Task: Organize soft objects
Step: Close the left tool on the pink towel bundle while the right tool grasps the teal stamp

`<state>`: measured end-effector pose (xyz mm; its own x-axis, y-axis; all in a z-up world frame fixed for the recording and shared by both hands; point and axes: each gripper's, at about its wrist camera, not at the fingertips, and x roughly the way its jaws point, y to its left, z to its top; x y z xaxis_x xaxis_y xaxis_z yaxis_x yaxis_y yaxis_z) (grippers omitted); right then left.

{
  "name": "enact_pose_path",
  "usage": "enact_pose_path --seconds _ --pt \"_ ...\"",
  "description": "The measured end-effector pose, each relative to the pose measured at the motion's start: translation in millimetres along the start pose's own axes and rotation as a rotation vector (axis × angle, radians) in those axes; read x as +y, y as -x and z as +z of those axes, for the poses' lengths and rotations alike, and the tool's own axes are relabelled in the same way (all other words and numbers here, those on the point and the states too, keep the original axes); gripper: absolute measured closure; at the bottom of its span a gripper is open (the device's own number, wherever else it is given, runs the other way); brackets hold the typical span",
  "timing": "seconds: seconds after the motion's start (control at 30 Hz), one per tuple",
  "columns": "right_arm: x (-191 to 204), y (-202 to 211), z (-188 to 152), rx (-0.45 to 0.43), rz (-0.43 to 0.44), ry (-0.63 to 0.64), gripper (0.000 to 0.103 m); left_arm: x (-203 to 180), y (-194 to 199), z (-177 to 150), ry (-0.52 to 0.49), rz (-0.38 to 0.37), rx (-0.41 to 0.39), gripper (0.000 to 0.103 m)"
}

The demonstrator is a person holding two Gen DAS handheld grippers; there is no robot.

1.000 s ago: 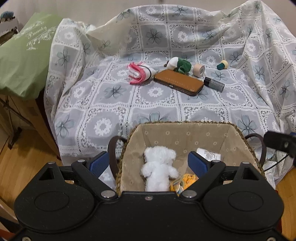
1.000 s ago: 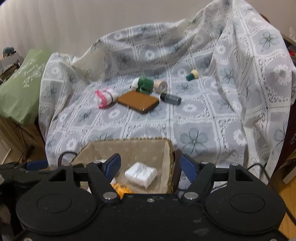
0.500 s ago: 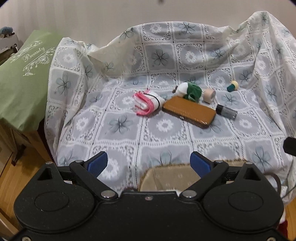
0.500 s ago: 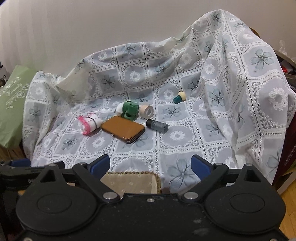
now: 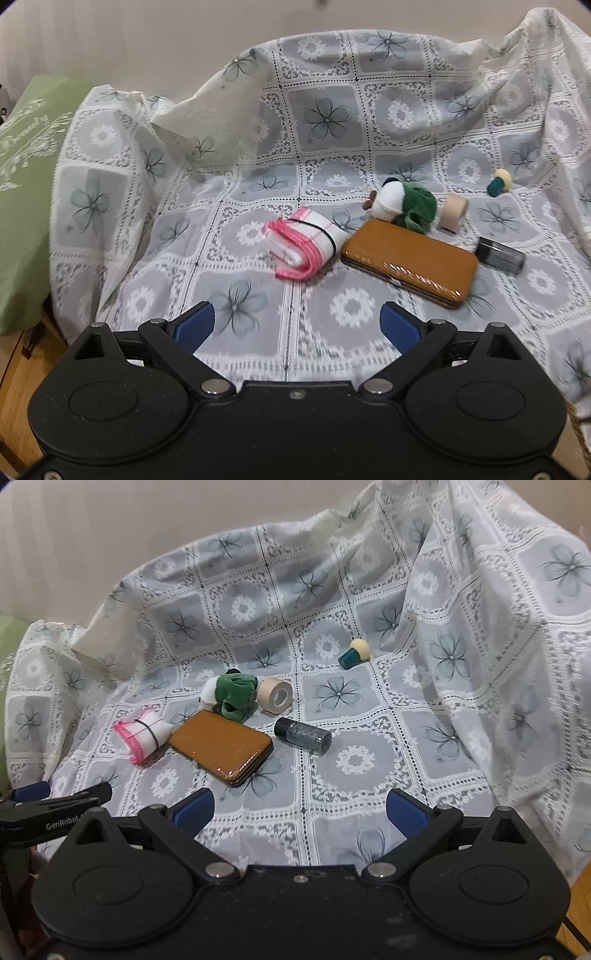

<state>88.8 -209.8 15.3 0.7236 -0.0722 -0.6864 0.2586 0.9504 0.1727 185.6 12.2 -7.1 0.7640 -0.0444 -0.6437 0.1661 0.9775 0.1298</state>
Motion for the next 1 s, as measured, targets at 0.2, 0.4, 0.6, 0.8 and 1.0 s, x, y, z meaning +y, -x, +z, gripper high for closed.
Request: enact_pose_path --seconds 0.2,0.4,0.6,0.8,1.0 --pt "-1.6 -41.2 14.8 0.044 -0.010 0.000 0.003 0.4 -38.0 19.5 -0.017 0.011 -0.003 0.009" --pt "-5.4 -74.4 31.5 0.066 -0.032 -0.027 0.003 -0.2 -70.9 39.9 0.009 -0.002 -0.007 0.009" --pt "-6.5 -105.5 50.1 0.069 -0.056 -0.035 0.003 -3.2 -102.2 51.7 0.018 0.002 -0.002 0.009" --pt "-13.6 -136.9 72.3 0.036 -0.091 -0.052 0.003 0.3 -124.0 59.0 0.045 -0.001 -0.013 0.008" --pt "-26.5 -168.4 97.9 -0.036 -0.159 -0.075 0.003 4.5 -145.1 50.9 0.061 -0.008 0.012 0.006"
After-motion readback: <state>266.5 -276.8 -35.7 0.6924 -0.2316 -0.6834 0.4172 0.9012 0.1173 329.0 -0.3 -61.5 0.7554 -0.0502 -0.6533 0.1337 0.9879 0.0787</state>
